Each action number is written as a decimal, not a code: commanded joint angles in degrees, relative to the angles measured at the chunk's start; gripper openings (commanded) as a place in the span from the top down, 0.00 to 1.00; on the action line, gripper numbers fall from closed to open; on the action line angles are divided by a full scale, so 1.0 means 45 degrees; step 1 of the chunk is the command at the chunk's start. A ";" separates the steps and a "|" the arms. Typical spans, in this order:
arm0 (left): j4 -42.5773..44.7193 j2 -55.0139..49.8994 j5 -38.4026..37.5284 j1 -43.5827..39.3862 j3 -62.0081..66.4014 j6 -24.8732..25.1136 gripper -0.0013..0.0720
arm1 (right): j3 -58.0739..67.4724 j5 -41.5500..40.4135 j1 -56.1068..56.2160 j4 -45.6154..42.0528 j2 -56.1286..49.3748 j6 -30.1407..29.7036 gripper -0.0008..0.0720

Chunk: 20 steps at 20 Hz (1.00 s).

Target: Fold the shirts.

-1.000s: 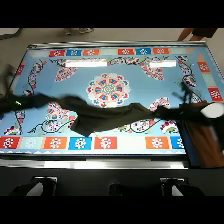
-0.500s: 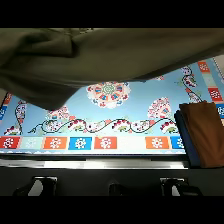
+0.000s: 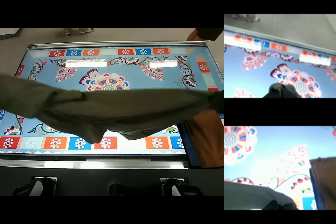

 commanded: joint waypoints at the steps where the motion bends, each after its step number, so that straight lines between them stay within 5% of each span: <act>1: 0.0597 0.0534 -0.0287 -0.0427 -0.3385 0.0117 0.94 | -0.2327 0.1277 -0.0010 0.0112 -0.0253 -0.0039 0.93; 6: 0.0495 -0.1948 0.2506 -0.1525 -0.5455 0.0442 0.94 | -0.4435 -0.3536 -0.0010 0.0719 -0.2390 0.0563 0.93; 11: -0.0403 -0.7630 0.5503 -0.2982 -0.4153 0.0447 0.93 | -0.4435 -0.8888 0.0015 0.4192 -0.6868 0.0806 0.93; 15: -0.2171 -1.0705 0.5474 -0.3172 -0.3133 0.0408 0.93 | -0.4439 -0.9967 0.0015 0.5557 -0.8568 0.0806 0.93; 16: -0.2395 -1.0992 0.5280 -0.3123 -0.3079 0.0408 0.85 | -0.4439 -0.9840 0.0015 0.5518 -0.8616 0.0690 0.93; 18: -0.2390 -1.1084 0.4551 -0.2812 -0.2905 0.0418 0.18 | -0.4435 -0.9311 0.0015 0.5513 -0.8553 -0.0199 0.93; 19: -0.2225 -1.1055 0.3672 -0.2463 -0.2613 0.0418 0.13 | -0.4435 -0.8927 0.0015 0.5459 -0.8524 -0.0563 0.93; 20: -0.1923 -1.1030 0.2594 -0.2079 -0.2268 0.0408 0.19 | -0.4439 -0.8456 0.0015 0.5319 -0.8510 -0.0733 0.93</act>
